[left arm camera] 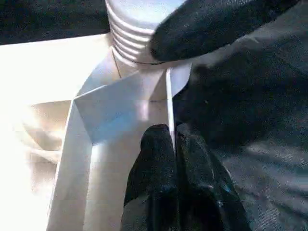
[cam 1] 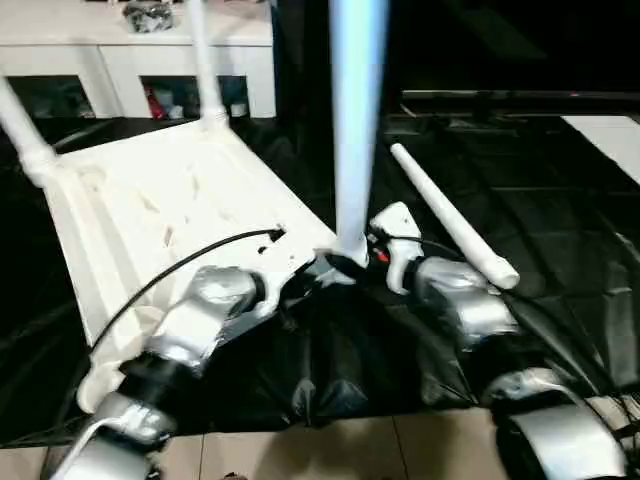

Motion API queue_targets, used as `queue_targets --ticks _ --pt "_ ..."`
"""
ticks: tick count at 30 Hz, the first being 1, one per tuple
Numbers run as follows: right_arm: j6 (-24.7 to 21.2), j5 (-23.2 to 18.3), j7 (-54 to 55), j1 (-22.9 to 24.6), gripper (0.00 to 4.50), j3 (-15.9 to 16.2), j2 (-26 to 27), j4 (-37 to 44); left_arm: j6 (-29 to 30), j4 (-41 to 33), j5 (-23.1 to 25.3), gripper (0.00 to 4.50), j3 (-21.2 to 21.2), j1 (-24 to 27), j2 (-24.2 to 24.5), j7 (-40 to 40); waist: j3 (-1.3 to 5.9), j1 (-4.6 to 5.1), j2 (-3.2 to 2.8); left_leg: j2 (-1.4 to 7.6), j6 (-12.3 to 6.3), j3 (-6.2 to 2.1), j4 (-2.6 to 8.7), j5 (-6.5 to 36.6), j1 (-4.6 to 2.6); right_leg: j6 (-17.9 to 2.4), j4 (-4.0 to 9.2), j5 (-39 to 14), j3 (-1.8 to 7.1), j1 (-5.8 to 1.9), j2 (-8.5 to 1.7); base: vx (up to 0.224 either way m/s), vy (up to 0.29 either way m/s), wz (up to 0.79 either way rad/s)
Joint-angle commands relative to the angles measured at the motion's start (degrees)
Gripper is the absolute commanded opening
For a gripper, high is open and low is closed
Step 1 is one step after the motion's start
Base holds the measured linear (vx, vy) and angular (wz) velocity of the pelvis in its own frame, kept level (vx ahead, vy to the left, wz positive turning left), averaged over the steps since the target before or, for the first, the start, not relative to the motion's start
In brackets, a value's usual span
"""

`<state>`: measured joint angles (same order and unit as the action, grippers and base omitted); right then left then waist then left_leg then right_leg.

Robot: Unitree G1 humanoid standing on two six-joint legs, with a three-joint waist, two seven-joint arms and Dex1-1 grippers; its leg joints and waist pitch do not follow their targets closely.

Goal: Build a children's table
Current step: Rotate leg to tighten

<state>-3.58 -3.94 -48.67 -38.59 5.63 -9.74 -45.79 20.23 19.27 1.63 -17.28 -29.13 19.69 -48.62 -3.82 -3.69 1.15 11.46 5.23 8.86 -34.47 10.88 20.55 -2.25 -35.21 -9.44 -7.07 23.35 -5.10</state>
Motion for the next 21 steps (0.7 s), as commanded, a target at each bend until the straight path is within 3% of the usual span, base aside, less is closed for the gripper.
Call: queue_targets --ticks 1,11,16,21 --pt "-0.73 -0.12 -1.59 0.26 3.9 1.12 -0.04 -0.32 -2.22 -3.5 -0.9 0.0 -0.67 -0.35 0.14 -2.08 4.49 -0.14 -0.56 1.8 -3.08 0.04 3.98 10.15 0.1 -10.92 4.41 -14.83 3.58 -3.66 -3.73 0.0 0.0 0.0" --pt "-4.61 -3.43 -1.33 -0.32 3.08 -2.43 1.34 -3.47 -1.75 -6.4 -2.01 0.0 -1.19 0.99 2.05 -5.8 4.46 -0.56 -0.73 2.02 -2.11 0.47 4.16 11.08 -0.27 -11.1 4.35 -14.65 3.66 -3.56 -3.7 0.0 0.0 0.0" --pt "-6.65 -5.42 -0.6 -0.62 2.96 -4.57 1.7 -5.49 -1.59 -7.27 -2.16 0.0 -1.31 1.54 2.58 -6.78 4.45 -0.58 -0.75 2.04 -1.7 0.47 4.23 11.34 -0.33 -10.99 4.35 -14.97 3.72 -3.57 -3.72 0.0 0.0 0.0" --pt "-8.84 -5.02 -2.13 0.12 2.95 -3.81 1.49 -6.83 -1.43 -7.75 -2.41 0.0 -1.44 1.93 3.12 -7.68 4.45 -0.62 -0.77 2.04 -1.61 0.48 4.21 11.13 -0.34 -11.0 4.3 -14.87 3.69 -3.57 -3.72 0.0 0.0 0.0"
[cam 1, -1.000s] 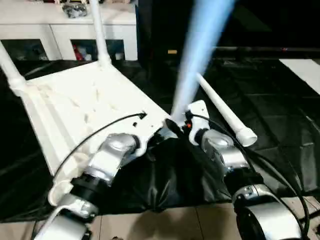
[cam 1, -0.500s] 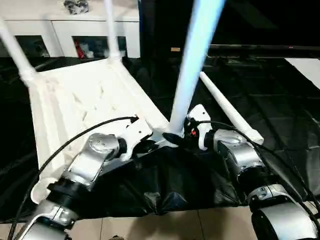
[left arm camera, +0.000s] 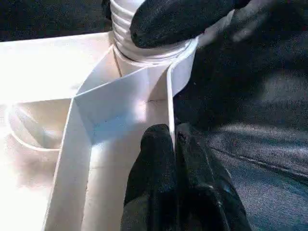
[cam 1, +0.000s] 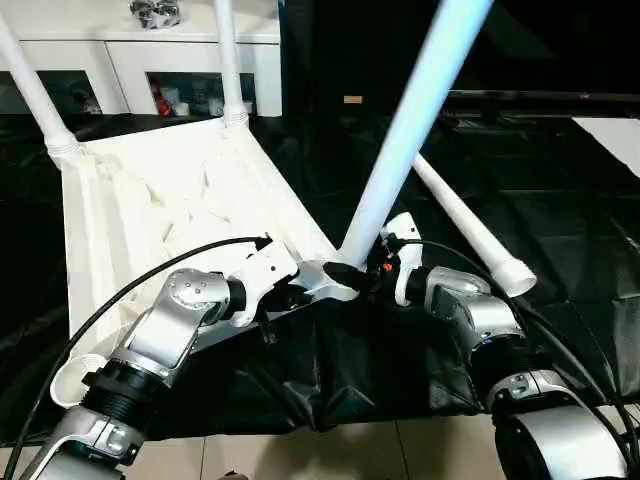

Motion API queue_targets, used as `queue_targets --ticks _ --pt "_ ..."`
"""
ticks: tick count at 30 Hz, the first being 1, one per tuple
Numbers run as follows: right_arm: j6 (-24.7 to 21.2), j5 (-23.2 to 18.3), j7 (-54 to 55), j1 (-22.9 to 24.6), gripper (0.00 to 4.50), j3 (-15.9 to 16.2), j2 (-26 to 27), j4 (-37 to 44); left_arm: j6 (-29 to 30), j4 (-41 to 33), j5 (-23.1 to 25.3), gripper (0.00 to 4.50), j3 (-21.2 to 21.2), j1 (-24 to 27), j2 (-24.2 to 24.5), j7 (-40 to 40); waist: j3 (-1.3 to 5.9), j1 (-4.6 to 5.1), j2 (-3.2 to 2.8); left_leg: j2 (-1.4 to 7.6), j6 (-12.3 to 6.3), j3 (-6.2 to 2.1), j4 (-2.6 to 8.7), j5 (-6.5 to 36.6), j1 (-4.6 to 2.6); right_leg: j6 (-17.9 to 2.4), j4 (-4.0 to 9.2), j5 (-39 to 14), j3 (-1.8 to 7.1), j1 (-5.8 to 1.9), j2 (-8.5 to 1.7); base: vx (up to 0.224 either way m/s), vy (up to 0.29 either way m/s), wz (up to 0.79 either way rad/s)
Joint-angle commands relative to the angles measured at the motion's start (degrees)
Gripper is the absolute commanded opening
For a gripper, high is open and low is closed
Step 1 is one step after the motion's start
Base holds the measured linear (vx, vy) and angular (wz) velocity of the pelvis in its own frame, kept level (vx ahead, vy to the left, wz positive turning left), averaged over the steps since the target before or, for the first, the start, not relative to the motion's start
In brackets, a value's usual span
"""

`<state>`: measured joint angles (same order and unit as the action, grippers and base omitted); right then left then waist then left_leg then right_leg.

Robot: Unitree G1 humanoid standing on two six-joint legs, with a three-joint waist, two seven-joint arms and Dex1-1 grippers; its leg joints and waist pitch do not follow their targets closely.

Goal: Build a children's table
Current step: Rotate leg to tighten

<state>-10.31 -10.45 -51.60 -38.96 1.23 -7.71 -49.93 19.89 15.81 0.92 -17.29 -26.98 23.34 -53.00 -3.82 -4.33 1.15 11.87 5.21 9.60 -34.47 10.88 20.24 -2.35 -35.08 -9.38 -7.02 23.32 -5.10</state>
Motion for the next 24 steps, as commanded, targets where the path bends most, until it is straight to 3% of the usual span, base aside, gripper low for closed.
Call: queue_targets --ticks 1,4,9,14,19,24 --pt "-3.41 2.43 0.2 0.91 2.95 1.62 -0.71 -3.74 -1.01 -4.85 -2.14 0.0 -1.61 0.09 -0.18 -4.25 4.43 0.02 -0.82 1.65 -1.54 -0.3 4.26 11.3 -0.01 -10.94 4.17 -15.17 3.61 -3.55 -3.75 0.0 0.0 0.0" --pt "-5.33 3.88 -0.02 0.88 2.95 3.13 -0.99 -5.55 -0.63 -6.23 -3.01 0.0 -1.96 0.68 0.45 -5.97 4.4 0.02 -0.76 1.69 -1.34 -0.3 4.3 11.76 -0.08 -10.96 4.17 -15.79 3.65 -3.53 -3.79 0.0 0.0 0.0" --pt "-5.52 5.21 -0.46 0.17 2.95 4.37 -1.92 -7.33 0.84 -8.26 -4.01 0.0 -3.07 1.46 1.97 -9.05 4.06 0.31 -0.59 1.69 -0.54 -0.43 4.49 14.53 -0.33 -9.58 4.78 -21.2 3.6 -3.29 -3.9 0.0 0.0 0.0" --pt "-4.67 6.71 -5.2 -1.52 2.94 6.56 -4.2 -8.93 1.08 -9.34 -4.12 0.0 -4.2 1.79 3.76 -12.02 4.18 0.69 -0.25 1.78 -0.37 -0.46 4.52 15.73 -0.42 -9.82 4.77 -20.71 3.63 -3.15 -3.77 0.0 0.0 0.0" --pt "-4.4 7.04 -12.66 -2.32 2.92 8.47 -5.79 -10.33 1.86 -9.93 -5.43 0.0 -4.84 1.43 5.27 -14.68 4.26 0.32 -0.05 1.9 -0.37 -0.4 4.58 16.13 -0.47 -10.46 4.52 -19.26 3.69 -3.18 -3.69 0.0 0.0 0.0" --pt "-3.96 7.02 -12.78 -2.64 2.91 8.82 -5.76 -12.29 1.89 -9.28 -5.25 0.0 -4.4 1.0 5.07 -14.05 4.17 -0.16 0.14 1.91 -0.1 -0.41 4.6 16.23 -0.49 -9.89 4.74 -21.35 3.68 -3.14 -3.85 0.0 0.0 0.0"
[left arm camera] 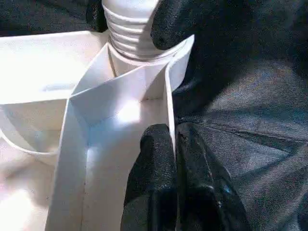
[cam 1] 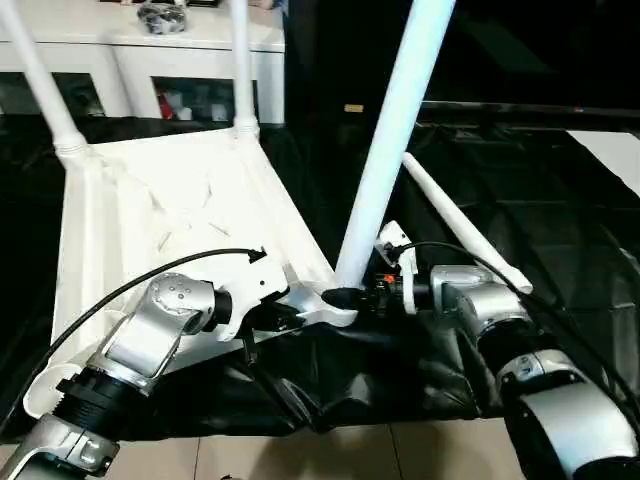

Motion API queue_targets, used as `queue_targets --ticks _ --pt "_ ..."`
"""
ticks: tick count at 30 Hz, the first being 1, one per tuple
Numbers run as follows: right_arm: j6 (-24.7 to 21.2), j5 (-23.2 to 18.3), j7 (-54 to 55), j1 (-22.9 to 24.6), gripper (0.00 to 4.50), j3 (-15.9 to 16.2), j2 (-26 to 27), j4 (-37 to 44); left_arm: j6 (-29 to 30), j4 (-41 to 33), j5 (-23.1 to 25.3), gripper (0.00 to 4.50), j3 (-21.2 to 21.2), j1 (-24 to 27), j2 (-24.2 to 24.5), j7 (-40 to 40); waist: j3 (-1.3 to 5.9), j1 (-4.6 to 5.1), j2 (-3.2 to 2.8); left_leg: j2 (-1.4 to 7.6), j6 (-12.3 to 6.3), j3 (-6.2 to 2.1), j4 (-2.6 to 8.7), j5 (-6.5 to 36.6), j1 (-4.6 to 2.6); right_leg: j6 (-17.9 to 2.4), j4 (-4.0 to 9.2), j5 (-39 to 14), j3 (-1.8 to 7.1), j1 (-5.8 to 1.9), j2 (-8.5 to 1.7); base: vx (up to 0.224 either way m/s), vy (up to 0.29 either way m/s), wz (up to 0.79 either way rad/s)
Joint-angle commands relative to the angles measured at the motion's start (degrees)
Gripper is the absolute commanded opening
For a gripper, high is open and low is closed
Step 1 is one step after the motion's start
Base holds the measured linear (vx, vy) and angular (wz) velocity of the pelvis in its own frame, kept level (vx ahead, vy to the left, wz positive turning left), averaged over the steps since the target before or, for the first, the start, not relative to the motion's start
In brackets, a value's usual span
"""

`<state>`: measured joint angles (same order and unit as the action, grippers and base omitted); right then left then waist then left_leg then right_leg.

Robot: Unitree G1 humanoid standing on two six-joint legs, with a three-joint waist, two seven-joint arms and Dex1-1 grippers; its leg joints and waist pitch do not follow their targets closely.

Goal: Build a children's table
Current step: Rotate leg to tighten

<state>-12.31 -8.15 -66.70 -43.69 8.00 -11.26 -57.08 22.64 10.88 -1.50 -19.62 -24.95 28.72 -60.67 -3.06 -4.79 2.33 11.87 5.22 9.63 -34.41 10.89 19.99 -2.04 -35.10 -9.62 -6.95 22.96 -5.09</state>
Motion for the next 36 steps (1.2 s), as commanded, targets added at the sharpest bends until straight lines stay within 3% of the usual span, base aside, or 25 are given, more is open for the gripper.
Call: queue_targets --ticks 1,7,10,11,13,14,15,17,18,19,20,21,22,23,24,25,26,27,28,29,30,31,32,33,36 --pt "-1.89 4.68 2.65 2.14 2.91 1.98 -2.1 -5.33 -0.95 -4.26 -2.82 0.0 -1.98 -1.06 -0.41 -6.16 3.41 0.3 -1.04 1.9 -0.11 -0.44 4.53 16.22 -0.24 -10.21 4.76 -21.11 3.61 -2.78 -3.86 0.0 0.0 0.0" --pt "2.03 4.49 16.82 3.29 2.9 -0.87 1.2 -6.65 -2.16 -0.83 -0.84 0.0 0.12 -2.74 -4.77 2.31 3.13 0.38 -1.2 1.76 0.86 -0.59 4.62 19.04 -0.73 -7.87 5.63 -26.63 3.43 -2.22 -3.9 0.0 0.0 0.0" --pt "2.34 3.26 24.85 2.82 2.9 -3.39 3.29 -8.32 -1.63 1.49 0.8 0.0 0.61 -4.45 -7.54 7.93 2.9 0.81 -1.41 1.36 1.18 -0.92 4.54 22.5 -1.14 -4.93 6.65 -33.43 2.82 -2.0 -3.97 0.0 0.0 0.0" --pt "2.4 2.77 27.38 2.59 2.9 -4.17 4.0 -9.04 -1.28 2.32 1.41 0.0 0.83 -5.08 -8.68 9.92 2.55 1.4 -1.15 1.16 1.45 -1.1 4.49 24.3 -1.27 -3.06 7.36 -36.62 2.09 -1.81 -3.65 0.0 0.0 0.0" --pt "1.59 -1.19 38.0 1.37 2.89 -9.1 7.38 -11.74 1.66 3.97 2.46 0.0 1.41 -7.11 -13.89 16.21 2.42 2.38 -1.64 0.91 1.55 -1.38 3.9 27.66 -2.34 -0.72 8.88 -40.72 0.41 -1.35 -3.74 0.0 0.0 0.0" --pt "1.59 -1.19 38.0 1.37 2.88 -9.1 7.38 -11.74 1.66 3.97 2.46 0.0 1.41 -7.11 -13.89 16.21 2.43 2.75 -1.72 1.0 1.54 -1.52 3.83 28.61 -2.41 -0.06 9.32 -41.08 -0.29 -1.62 -3.69 0.0 0.0 0.0" --pt "1.65 -2.37 40.33 1.03 2.87 -10.41 8.32 -12.31 2.88 3.97 2.4 0.0 1.72 -7.5 -15.57 17.91 2.63 3.35 -2.65 1.43 1.31 -2.23 4.18 31.34 -2.21 0.53 9.49 -38.76 -1.72 -2.8 -3.79 -0.041 0.052 -0.15" --pt "1.71 -3.88 42.86 0.53 2.87 -11.96 9.67 -13.03 4.46 3.87 2.34 0.0 2.19 -7.95 -18.21 20.65 2.29 4.13 -3.43 2.99 1.46 -3.25 5.88 36.08 -1.01 -0.17 8.08 -32.91 -2.18 -4.34 -3.48 -0.038 0.058 -0.18" --pt "1.65 -4.38 43.84 0.27 2.87 -12.66 10.37 -13.34 4.95 3.95 2.5 0.0 2.42 -8.15 -19.61 22.15 2.31 3.72 -3.72 5.23 1.48 -4.19 9.0 42.89 0.8 -2.71 2.04 -20.51 0.04 -6.45 -3.02 -0.069 0.028 -0.14" --pt "1.89 -4.52 45.12 0.07 2.87 -13.15 10.99 -13.62 5.24 4.21 2.85 0.0 2.48 -8.22 -20.66 23.47 2.11 3.3 -3.59 5.11 1.74 -3.65 9.21 43.96 0.14 -3.53 2.09 -20.15 0.78 -5.62 -3.0 -0.069 0.028 -0.14" --pt "2.01 -4.5 45.58 -0.02 2.87 -13.29 11.29 -13.74 5.09 4.4 3.02 0.0 2.43 -8.24 -21.04 24.05 1.73 3.3 -2.24 1.93 2.25 -1.86 5.86 42.19 -3.84 -3.09 7.83 -32.7 0.1 -1.24 -3.44 0.0 0.0 0.0" --pt "2.19 -4.37 46.15 -0.1 2.87 -13.38 11.59 -13.86 4.78 4.69 3.16 0.0 2.36 -8.22 -21.24 24.52 1.13 4.05 -1.27 -1.62 1.01 -0.73 -0.01 33.35 -7.19 1.55 13.45 -48.82 -3.62 1.93 -4.54 0.066 -0.041 0.02" --pt "2.3 -4.23 46.44 -0.14 2.87 -13.37 11.8 -13.92 4.58 4.87 3.19 0.0 2.3 -8.18 -21.29 24.72 1.19 4.55 -1.16 -1.76 0.15 -0.68 -0.69 29.29 -5.62 4.49 14.19 -52.12 -5.26 0.36 -4.8 0.066 -0.041 0.02" --pt "2.43 -3.85 46.44 -0.22 2.87 -13.31 12.05 -14.01 4.19 5.19 3.36 0.0 2.34 -8.12 -21.29 24.92 1.6 5.16 -2.95 0.47 -0.21 -1.7 1.06 30.03 -3.59 7.46 13.63 -47.63 -8.23 -3.15 -4.43 0.036 0.029 -0.26" --pt "2.54 -3.56 46.7 -0.33 2.87 -13.41 12.29 -14.14 3.82 5.47 3.61 0.0 2.46 -8.02 -21.17 25.09 2.15 3.13 -5.63 5.41 0.72 -4.14 8.27 41.71 3.82 1.89 -3.15 -24.28 -2.9 -10.49 -3.69 0.18 0.085 -0.29" --pt "2.66 -3.44 47.12 -0.46 2.87 -13.59 12.46 -14.35 3.82 5.59 3.82 0.0 2.56 -8.01 -21.24 25.31 2.09 2.4 -4.77 5.6 0.63 -4.4 9.25 43.57 2.81 0.03 -2.71 -13.45 -0.36 -8.22 -3.0 0.18 0.085 -0.29" --pt "3.23 -2.94 47.39 -0.69 2.87 -13.42 12.63 -14.6 3.9 5.55 4.05 0.0 2.69 -7.84 -20.87 25.18 2.61 3.19 -2.86 2.49 -0.41 -2.15 6.97 40.9 -4.2 -4.11 1.11 -13.19 1.64 -1.57 -2.8 0.244 -0.012 -0.03" --pt "3.35 -2.89 47.62 -0.75 2.87 -13.49 12.72 -14.67 4.03 5.43 4.16 0.0 2.77 -7.75 -20.74 25.18 2.51 2.26 -2.56 -0.14 2.4 -2.36 4.15 31.91 -1.4 -4.3 5.31 -35.11 2.4 -2.75 -5.91 0.107 -0.061 -0.05" --pt "3.39 -2.89 47.79 -0.78 2.87 -13.56 12.78 -14.71 4.12 5.34 4.22 0.0 2.82 -7.69 -20.67 25.21 3.08 1.62 -1.77 0.07 1.96 -2.05 4.07 23.84 0.12 -3.39 5.77 -37.01 3.24 -3.78 -6.49 0.107 -0.061 -0.05" --pt "3.74 -2.7 47.77 -0.89 2.87 -13.48 12.78 -14.69 4.23 5.24 4.24 0.0 2.98 -7.6 -20.38 25.07 3.96 0.95 -1.2 0.57 1.12 -2.26 4.36 12.17 1.45 -3.78 4.94 -30.18 3.6 -4.7 -6.02 0.007 -0.037 -0.21" --pt "4.2 -2.34 47.93 -1.09 2.87 -13.42 12.79 -14.75 4.41 5.22 4.37 0.0 3.2 -7.55 -20.21 25.21 4.26 0.37 -1.52 0.63 -0.07 -1.56 4.15 3.68 1.14 -6.33 3.8 -16.92 3.62 -4.07 -4.78 0.0 0.0 0.0" --pt "4.35 -2.18 47.96 -1.15 2.87 -13.34 12.78 -14.75 4.42 5.24 4.41 0.0 3.26 -7.54 -20.14 25.25 4.09 0.4 -1.82 0.76 -0.5 -1.34 4.22 2.84 0.92 -7.95 3.5 -12.78 3.62 -3.7 -4.46 0.0 0.0 0.0" --pt "4.74 -1.84 47.89 -1.32 2.87 -13.11 12.72 -14.78 4.4 5.3 4.46 0.0 3.34 -7.53 -20.04 25.34 4.1 0.7 -2.1 0.8 -0.58 -1.37 4.49 2.8 1.64 -9.68 2.92 -8.73 3.47 -4.39 -4.0 0.0 0.0 0.0" --pt "5.39 -1.32 47.73 -1.47 2.87 -12.8 12.69 -14.77 4.25 5.43 4.68 0.0 3.28 -7.51 -19.76 25.44 4.26 0.74 -2.38 0.85 -0.02 -1.36 4.59 3.71 1.68 -10.3 2.76 -6.76 3.38 -4.49 -3.52 0.0 0.0 0.0" --pt "6.14 -0.53 47.34 -1.7 2.87 -12.62 12.78 -14.76 4.09 5.59 4.8 0.0 3.3 -7.47 -19.55 25.56 3.89 0.9 -2.12 0.98 0.33 -0.93 4.88 9.67 1.02 -10.95 3.33 -10.51 3.56 -4.08 -3.25 0.0 0.0 0.0"
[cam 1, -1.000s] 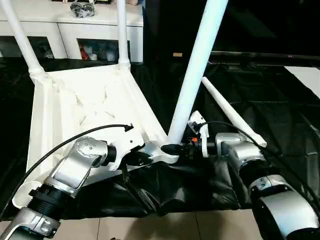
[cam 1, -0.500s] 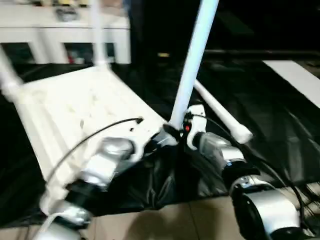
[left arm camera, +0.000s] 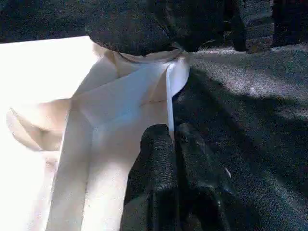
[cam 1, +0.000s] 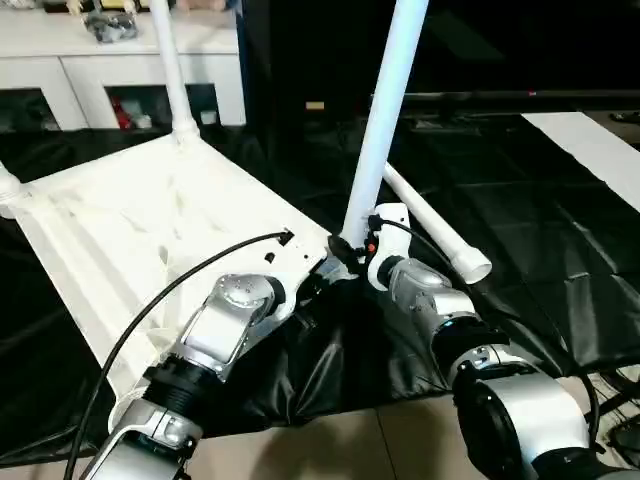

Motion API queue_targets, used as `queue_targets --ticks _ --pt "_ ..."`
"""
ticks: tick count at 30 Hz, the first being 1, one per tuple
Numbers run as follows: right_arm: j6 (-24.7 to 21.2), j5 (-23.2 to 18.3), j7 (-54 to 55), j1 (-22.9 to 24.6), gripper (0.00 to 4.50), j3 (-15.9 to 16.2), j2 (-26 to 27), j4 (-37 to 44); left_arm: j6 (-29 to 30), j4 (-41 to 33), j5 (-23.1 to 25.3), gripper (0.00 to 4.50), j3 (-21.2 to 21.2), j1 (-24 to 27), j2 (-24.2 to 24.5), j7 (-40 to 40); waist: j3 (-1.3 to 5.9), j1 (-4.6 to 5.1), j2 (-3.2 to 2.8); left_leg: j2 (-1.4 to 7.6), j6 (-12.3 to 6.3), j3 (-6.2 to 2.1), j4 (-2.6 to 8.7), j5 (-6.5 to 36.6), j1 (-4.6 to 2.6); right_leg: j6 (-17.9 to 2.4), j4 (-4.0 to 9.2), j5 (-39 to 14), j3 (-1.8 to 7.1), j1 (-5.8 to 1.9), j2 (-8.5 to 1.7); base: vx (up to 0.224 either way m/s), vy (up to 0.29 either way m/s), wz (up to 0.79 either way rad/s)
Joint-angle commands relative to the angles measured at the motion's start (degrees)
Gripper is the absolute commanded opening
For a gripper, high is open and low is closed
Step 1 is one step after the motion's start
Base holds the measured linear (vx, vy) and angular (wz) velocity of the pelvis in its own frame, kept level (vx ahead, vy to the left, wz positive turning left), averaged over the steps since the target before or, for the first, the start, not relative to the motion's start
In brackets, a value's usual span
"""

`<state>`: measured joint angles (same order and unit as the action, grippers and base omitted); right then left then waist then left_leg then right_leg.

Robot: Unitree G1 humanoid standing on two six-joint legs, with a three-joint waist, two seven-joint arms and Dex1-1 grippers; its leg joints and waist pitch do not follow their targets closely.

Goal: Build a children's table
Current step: Rotate leg to tighten

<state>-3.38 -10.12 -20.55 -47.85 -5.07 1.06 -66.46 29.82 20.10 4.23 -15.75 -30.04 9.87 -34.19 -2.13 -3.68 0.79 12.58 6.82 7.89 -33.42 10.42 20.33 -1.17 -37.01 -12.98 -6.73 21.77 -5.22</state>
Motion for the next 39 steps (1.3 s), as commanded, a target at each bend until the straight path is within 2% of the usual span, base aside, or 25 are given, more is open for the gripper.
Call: queue_targets --ticks 1,3,5,6,7,15,17,18,20,21,22,23,24,25,26,28,30,34,37,39 --pt "-2.78 1.44 1.2 2.46 2.87 0.45 0.46 -5.37 -3.09 -3.63 -0.94 0.0 -0.56 -2.38 -0.71 -0.92 2.9 -0.21 -0.6 0.33 -1.19 0.89 3.95 11.16 0.58 -11.56 5.42 -8.67 3.37 -2.79 -3.14 0.0 0.0 0.0" --pt "-2.23 1.74 -0.27 2.34 2.87 0.83 0.6 -5.34 -3.07 -3.56 -0.85 0.0 -0.39 -2.38 -0.77 -0.82 2.75 -0.21 -0.36 0.51 -0.97 1.14 4.09 13.77 0.32 -10.45 5.93 -13.1 3.52 -2.46 -3.2 0.0 0.0 0.0" --pt "-2.13 1.66 -0.77 2.3 2.87 0.8 0.72 -5.3 -3.07 -3.64 -0.81 0.0 -0.4 -2.31 -0.75 -0.78 2.73 -0.27 -0.46 0.57 -0.89 1.15 4.17 13.74 0.29 -9.99 5.99 -13.5 3.61 -2.37 -3.18 0.0 0.0 0.0" --pt "-2.13 1.55 -0.84 2.26 3.43 0.67 0.79 -5.29 -3.1 -3.63 -0.78 0.0 -0.4 -2.3 -0.76 -0.74 2.68 -0.27 -0.4 0.55 -0.96 1.18 4.2 13.57 0.33 -9.85 6.0 -13.42 3.64 -2.37 -3.16 0.0 0.0 0.0" --pt "-2.07 1.33 -1.03 2.18 3.57 0.45 0.85 -5.22 -3.05 -3.78 -0.79 0.0 -0.41 -2.19 -0.76 -0.76 2.68 -0.26 -0.22 0.56 -1.01 1.21 4.23 13.5 0.32 -9.77 6.03 -13.44 3.65 -2.37 -3.14 0.0 0.0 0.0" --pt "0.64 0.9 -3.78 1.15 4.15 -0.92 0.25 -4.27 -3.16 -4.91 -1.11 0.0 -0.74 -1.44 -0.1 -1.88 2.61 -0.32 -0.24 0.68 -1.25 1.3 4.33 13.62 0.26 -9.59 6.19 -14.37 3.76 -2.16 -3.24 0.0 0.0 0.0" --pt "1.91 1.07 -5.92 1.06 4.26 -0.71 -0.59 -3.31 -3.23 -5.49 -1.27 0.0 -0.84 -1.02 0.43 -2.57 2.66 -0.36 -0.21 0.72 -1.42 1.3 4.31 12.79 0.36 -9.88 6.03 -12.97 3.75 -2.26 -3.18 0.0 0.0 0.0" --pt "2.13 1.15 -6.9 1.06 4.43 -0.51 -0.88 -3.0 -3.3 -5.61 -1.33 0.0 -0.88 -0.91 0.65 -2.87 2.81 -0.36 -0.22 0.75 -1.68 1.33 4.22 11.51 0.48 -10.37 5.8 -10.93 3.76 -2.37 -3.19 0.0 0.0 0.0" --pt "2.22 1.2 -7.54 1.06 4.47 -0.39 -1.06 -2.83 -3.34 -5.67 -1.37 0.0 -0.9 -0.85 0.79 -3.06 2.94 -0.39 -0.19 0.73 -2.08 1.4 4.04 9.94 0.51 -11.06 5.53 -8.38 3.79 -2.41 -3.1 0.0 0.0 0.0" --pt "2.96 2.27 -10.6 1.53 4.47 1.11 -2.29 -1.52 -3.79 -5.93 -1.52 0.0 -1.14 -0.52 1.63 -4.2 3.27 -0.63 -0.16 0.68 -2.88 1.47 3.69 6.28 0.71 -12.24 4.88 -2.99 3.75 -2.67 -2.96 0.0 0.0 0.0" --pt "3.01 2.34 -10.74 1.56 4.47 1.19 -2.35 -1.46 -3.82 -5.94 -1.53 0.0 -1.16 -0.5 1.68 -4.26 3.44 -0.72 -0.16 0.66 -3.27 1.48 3.52 4.87 0.79 -12.65 4.6 -0.74 3.74 -2.75 -2.92 0.0 0.0 0.0" --pt "3.37 2.88 -11.79 1.83 4.47 1.85 -2.91 -0.9 -4.05 -6.06 -1.56 0.0 -1.31 -0.35 2.08 -4.79 3.77 -0.98 -0.16 0.52 -4.17 1.56 3.07 1.7 0.95 -13.65 4.0 4.53 3.76 -2.82 -2.77 0.0 0.0 0.0" --pt "3.65 3.48 -13.25 2.24 4.47 2.63 -3.74 -0.09 -4.46 -6.15 -1.58 0.0 -1.45 -0.16 2.66 -5.46 3.87 -1.04 -0.14 0.46 -4.63 1.61 2.91 0.27 0.99 -14.25 3.68 7.37 3.8 -2.8 -2.67 0.0 0.0 0.0" --pt "3.85 3.87 -14.1 2.47 4.47 2.97 -4.23 0.31 -4.71 -6.2 -1.58 0.0 -1.52 -0.05 3.0 -5.86 3.84 -1.17 -0.05 0.39 -5.93 1.69 2.74 -0.88 0.99 -14.97 3.4 10.84 3.76 -2.64 -2.54 0.0 0.0 0.0" --pt "4.01 4.29 -15.39 2.86 4.47 3.44 -5.04 1.03 -5.01 -6.28 -1.67 0.0 -1.58 0.12 3.56 -6.58 3.72 -1.31 -0.13 0.36 -6.75 1.74 2.73 -0.61 0.93 -15.38 3.47 10.77 3.65 -2.59 -2.53 0.0 0.0 0.0" --pt "4.56 5.35 -19.84 4.09 4.47 5.0 -7.51 3.24 -5.96 -6.65 -1.96 0.0 -1.8 0.57 5.28 -8.72 3.65 -1.33 -0.17 0.49 -7.09 1.78 2.75 0.62 0.88 -15.35 3.61 9.37 3.67 -2.64 -2.59 0.0 0.0 0.0" --pt "5.38 6.07 -23.37 5.09 4.47 6.24 -9.46 5.12 -6.75 -6.96 -2.18 0.0 -1.95 0.97 6.7 -10.65 3.51 -1.42 -0.42 0.67 -6.31 1.78 2.91 2.6 0.85 -15.27 3.78 6.9 3.71 -2.65 -2.72 0.0 0.0 0.0" --pt "5.9 5.73 -28.24 6.23 4.47 7.06 -11.99 8.5 -7.83 -7.64 -2.65 0.0 -2.09 1.66 8.72 -13.3 3.35 -1.41 -0.23 0.76 -5.06 1.8 3.08 5.78 0.73 -14.54 4.15 2.93 3.83 -2.7 -2.8 0.0 0.0 0.0" --pt "5.76 5.8 -32.0 7.22 4.47 8.11 -13.74 11.06 -9.13 -7.81 -2.95 0.0 -2.43 1.99 10.16 -15.43 3.31 -1.35 -0.32 0.76 -4.95 1.88 3.07 5.95 0.66 -14.67 4.17 2.58 3.87 -2.49 -2.69 0.0 0.0 0.0" --pt "5.63 6.04 -35.29 8.02 4.47 9.13 -15.14 13.01 -10.35 -7.95 -3.43 0.0 -2.79 2.18 11.42 -17.85 3.33 -1.45 -0.15 0.76 -5.13 1.9 3.01 5.84 0.56 -14.69 4.18 2.88 3.89 -2.49 -2.63 0.0 0.0 0.0"
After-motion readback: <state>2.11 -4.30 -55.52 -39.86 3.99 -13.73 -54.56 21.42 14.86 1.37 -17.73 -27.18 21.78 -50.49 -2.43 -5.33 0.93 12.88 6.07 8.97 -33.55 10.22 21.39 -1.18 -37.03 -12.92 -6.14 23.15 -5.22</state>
